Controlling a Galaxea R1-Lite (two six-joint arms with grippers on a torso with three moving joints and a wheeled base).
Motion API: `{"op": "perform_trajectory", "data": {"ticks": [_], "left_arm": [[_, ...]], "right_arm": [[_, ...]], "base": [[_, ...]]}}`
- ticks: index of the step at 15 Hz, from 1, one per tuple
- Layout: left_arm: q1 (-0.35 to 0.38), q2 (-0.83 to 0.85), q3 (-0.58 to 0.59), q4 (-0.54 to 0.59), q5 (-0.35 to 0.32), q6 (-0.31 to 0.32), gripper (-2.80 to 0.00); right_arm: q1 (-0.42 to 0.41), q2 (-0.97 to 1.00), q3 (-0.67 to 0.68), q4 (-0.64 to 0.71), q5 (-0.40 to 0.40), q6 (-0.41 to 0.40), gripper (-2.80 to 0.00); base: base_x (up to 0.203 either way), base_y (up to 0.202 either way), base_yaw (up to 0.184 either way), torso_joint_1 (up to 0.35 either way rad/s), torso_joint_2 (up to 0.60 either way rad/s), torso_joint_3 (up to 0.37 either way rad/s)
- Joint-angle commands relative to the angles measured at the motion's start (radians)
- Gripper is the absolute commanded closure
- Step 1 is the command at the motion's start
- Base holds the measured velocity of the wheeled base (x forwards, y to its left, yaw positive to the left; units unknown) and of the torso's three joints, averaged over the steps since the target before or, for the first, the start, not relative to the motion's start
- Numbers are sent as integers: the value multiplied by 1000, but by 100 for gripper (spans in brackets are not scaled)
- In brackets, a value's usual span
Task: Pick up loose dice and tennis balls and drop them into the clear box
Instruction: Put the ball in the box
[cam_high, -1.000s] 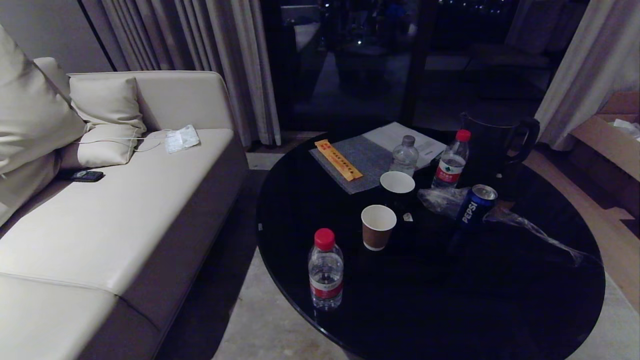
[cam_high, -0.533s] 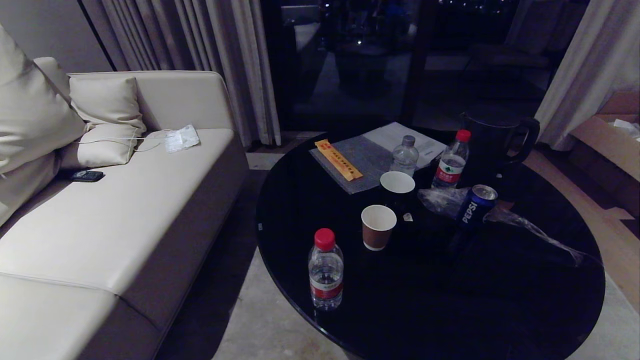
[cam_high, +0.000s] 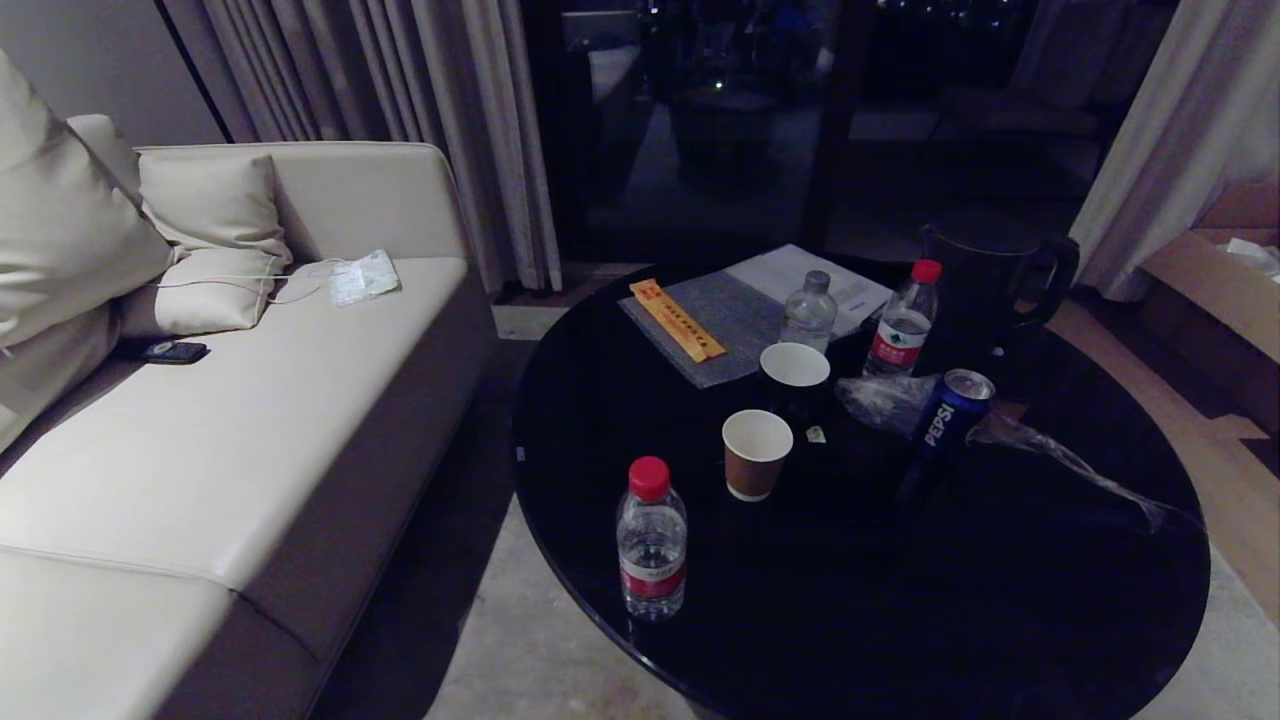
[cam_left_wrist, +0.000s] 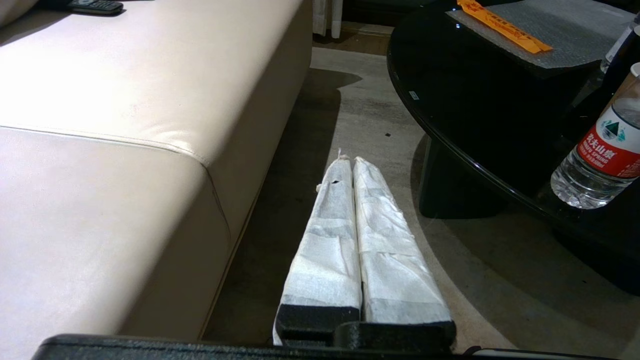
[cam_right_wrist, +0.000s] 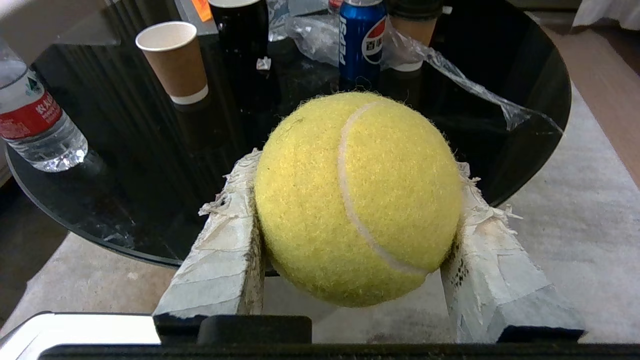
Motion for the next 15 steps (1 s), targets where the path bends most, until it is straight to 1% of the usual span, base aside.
{"op": "perform_trajectory", "data": {"ticks": [1, 8, 15], "left_arm": [[0, 2, 2, 0, 0, -1, 0], [0, 2, 2, 0, -4, 10, 0], [0, 2, 2, 2, 0, 7, 0]], "right_arm": [[0, -8, 9, -1, 1, 0, 0], [0, -8, 9, -1, 1, 0, 0], [0, -8, 10, -1, 1, 0, 0]], "base": [[0, 0, 0, 0, 0, 0], [0, 0, 0, 0, 0, 0], [0, 0, 0, 0, 0, 0]]}}
